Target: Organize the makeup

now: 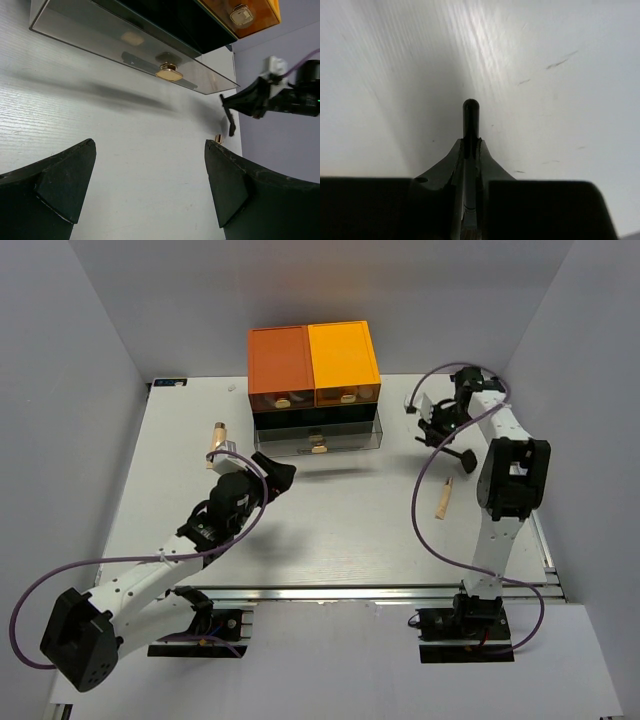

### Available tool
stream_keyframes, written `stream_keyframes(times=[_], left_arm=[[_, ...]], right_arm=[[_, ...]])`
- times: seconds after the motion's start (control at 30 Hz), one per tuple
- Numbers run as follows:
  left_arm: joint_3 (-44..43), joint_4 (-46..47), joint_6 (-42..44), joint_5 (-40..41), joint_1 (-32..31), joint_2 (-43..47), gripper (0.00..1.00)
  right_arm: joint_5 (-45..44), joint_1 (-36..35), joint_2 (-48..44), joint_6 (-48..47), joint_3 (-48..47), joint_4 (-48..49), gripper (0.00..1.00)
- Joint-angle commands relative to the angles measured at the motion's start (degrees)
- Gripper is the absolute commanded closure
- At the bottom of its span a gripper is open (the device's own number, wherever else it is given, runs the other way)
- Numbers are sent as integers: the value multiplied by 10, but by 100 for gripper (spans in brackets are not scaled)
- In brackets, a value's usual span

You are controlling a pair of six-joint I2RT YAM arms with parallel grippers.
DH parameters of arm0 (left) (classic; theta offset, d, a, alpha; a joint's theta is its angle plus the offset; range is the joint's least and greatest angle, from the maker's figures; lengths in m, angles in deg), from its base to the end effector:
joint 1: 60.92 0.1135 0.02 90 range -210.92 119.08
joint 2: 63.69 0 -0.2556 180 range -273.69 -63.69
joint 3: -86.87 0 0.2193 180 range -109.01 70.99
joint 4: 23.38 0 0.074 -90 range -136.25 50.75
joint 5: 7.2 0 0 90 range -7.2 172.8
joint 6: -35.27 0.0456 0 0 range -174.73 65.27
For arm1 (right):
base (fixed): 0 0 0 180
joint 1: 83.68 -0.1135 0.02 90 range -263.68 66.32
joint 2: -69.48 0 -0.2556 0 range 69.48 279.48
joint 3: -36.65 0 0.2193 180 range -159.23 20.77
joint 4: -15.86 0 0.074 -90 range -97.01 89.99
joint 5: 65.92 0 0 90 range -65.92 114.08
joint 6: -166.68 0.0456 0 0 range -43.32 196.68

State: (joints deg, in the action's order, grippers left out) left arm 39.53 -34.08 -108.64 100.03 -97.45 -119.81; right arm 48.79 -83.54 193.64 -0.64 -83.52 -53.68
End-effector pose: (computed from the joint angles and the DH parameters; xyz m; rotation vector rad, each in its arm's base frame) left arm 0.1728 -0.1112 0.2530 -0.5042 1.9077 -0.7752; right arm 0.4151 0.0180 0.1991 -1.7145 2.0141 0.2124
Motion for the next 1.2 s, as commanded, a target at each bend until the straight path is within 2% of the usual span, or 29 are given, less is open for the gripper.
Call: stream_keyframes(times=[0.0,0.2,0.4,0.5,0.53,0.67,0.83,0.93,0.97,1.0,1.07,1.17], left_arm=[[-17,4,12,12,1,20,2],[-20,-12,27,33,0,45,2],[-7,-12,25,44,0,70,2],[-1,-13,24,44,1,80,2],[-2,-15,24,45,0,82,2],[-3,-31,22,50,1,95,2],[7,-43,16,63,0,125,2],[16,-42,12,69,1,138,2],[18,-42,13,69,1,140,2],[18,-42,13,71,0,140,2],[18,-38,15,71,0,138,2],[17,-30,20,66,0,126,2]], right_arm=[[106,-25,-120,94,-2,30,100],[143,-116,-240,156,-40,81,100],[142,-236,-255,233,-100,115,100],[118,-286,-254,270,-44,221,100],[94,-309,-255,285,-26,290,100],[38,-346,-219,303,1,374,100],[-47,-350,-188,330,54,485,100],[-55,-350,-177,321,57,469,100],[-54,-350,-176,317,59,465,95],[-53,-350,-176,311,63,460,74],[-51,-350,-179,300,74,452,66],[-49,-350,-182,295,85,446,59]])
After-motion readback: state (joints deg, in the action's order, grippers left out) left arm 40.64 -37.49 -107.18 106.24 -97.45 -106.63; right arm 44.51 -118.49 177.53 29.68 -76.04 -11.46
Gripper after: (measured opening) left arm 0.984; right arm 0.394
